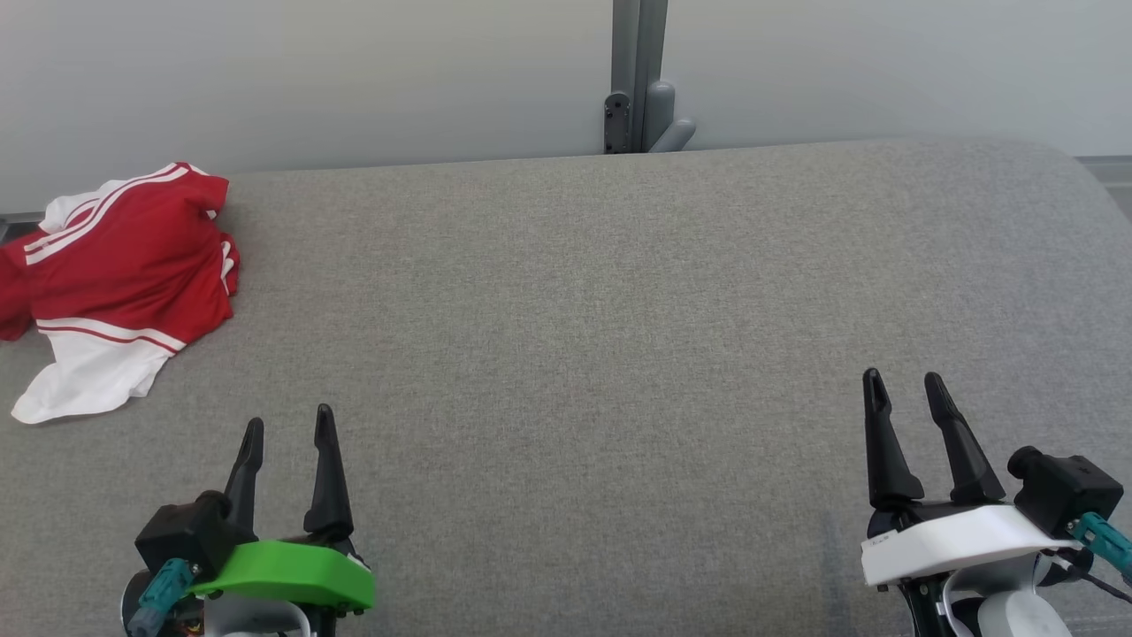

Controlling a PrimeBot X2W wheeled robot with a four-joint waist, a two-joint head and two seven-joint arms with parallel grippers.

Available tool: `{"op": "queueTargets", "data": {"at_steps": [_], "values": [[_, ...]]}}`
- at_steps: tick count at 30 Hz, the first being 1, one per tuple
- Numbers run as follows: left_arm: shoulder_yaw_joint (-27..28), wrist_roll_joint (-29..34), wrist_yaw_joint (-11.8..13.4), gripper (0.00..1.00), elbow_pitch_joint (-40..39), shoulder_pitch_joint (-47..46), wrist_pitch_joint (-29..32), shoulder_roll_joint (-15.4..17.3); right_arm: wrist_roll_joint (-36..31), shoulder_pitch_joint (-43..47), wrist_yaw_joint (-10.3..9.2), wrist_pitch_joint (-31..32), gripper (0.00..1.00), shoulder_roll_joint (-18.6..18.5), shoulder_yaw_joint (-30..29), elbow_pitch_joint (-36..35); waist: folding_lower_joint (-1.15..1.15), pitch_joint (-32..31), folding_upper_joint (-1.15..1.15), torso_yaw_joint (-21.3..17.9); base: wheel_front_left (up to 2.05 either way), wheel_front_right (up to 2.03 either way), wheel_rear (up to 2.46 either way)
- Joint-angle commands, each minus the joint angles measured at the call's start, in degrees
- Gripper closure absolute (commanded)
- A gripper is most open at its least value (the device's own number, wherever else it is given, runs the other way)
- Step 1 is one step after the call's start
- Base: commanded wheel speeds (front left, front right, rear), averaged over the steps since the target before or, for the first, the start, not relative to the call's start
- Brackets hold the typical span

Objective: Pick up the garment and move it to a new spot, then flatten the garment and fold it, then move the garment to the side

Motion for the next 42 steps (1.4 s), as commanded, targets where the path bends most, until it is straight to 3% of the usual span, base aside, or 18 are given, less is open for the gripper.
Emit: {"op": "queueTargets", "data": {"at_steps": [1, 25, 42], "values": [[-0.01, 1.38, -0.29, 0.00, -0.13, 0.30, -0.53, 0.44, -1.54, 0.35, 0.01, -0.46, 0.00, -0.36, 0.12, -0.70, 0.00, -0.02, 0.00, 0.04, 0.00, 0.00, 0.00], [0.74, 11.46, -0.13, 0.00, 1.70, 1.52, -3.52, 0.50, -12.24, 1.52, 0.02, -2.96, 0.00, -0.40, 1.25, -1.34, 0.00, -0.50, 0.00, -0.05, 0.00, 0.00, 0.00], [1.00, 12.42, -0.46, 0.00, 3.11, 1.34, -4.28, 0.51, -15.09, 1.68, 0.01, -3.68, 0.00, -0.41, 1.63, -0.99, 0.00, -0.37, 0.00, 0.10, 0.00, 0.00, 0.00]]}}
